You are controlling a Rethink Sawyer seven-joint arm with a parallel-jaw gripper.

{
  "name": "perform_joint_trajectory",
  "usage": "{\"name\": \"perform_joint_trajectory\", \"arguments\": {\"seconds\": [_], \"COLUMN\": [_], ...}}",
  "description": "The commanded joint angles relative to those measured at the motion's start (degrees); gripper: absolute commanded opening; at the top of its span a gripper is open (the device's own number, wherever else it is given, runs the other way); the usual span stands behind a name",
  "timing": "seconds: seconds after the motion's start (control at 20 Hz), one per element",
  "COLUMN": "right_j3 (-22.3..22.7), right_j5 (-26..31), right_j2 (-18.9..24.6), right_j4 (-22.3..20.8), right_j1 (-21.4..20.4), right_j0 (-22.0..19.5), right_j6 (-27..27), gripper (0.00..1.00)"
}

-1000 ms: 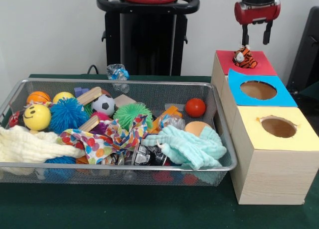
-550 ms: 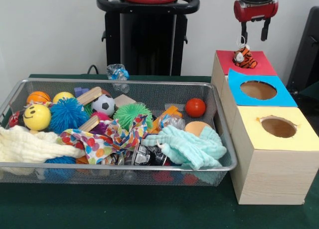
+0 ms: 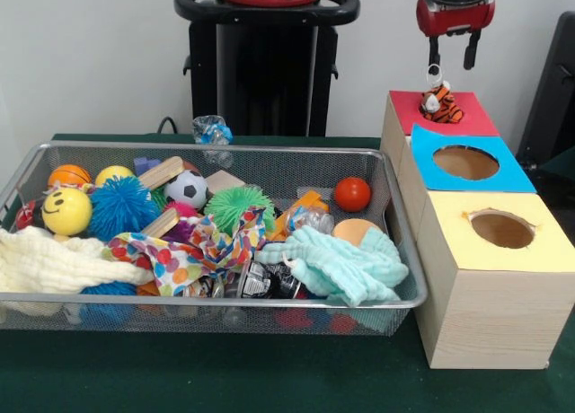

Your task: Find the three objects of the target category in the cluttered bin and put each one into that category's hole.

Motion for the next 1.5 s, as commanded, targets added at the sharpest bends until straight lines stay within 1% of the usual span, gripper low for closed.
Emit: {"name": "perform_joint_trajectory", "arguments": {"seconds": [0.05,0.6,0.95,1.0,1.25,1.5], "right_j3": [-0.2,-0.3,-0.8,-0.7,-0.4,-1.0], "right_j5": [-4.3,-4.9,-10.9,-11.1,-10.5,-5.1], "right_j2": [-1.1,-2.1,-4.7,-5.0,-4.9,-3.1], "right_j4": [-1.5,-1.6,-2.9,-2.7,-1.3,0.6], "right_j1": [0.8,0.8,5.7,5.7,5.5,2.9], "right_j0": [-1.4,-0.5,1.2,1.5,1.8,0.8], "right_j6": [6.0,6.5,7.4,7.5,7.0,5.8], "gripper": [1.0,1.0,1.0,1.0,1.0,1.0]}}
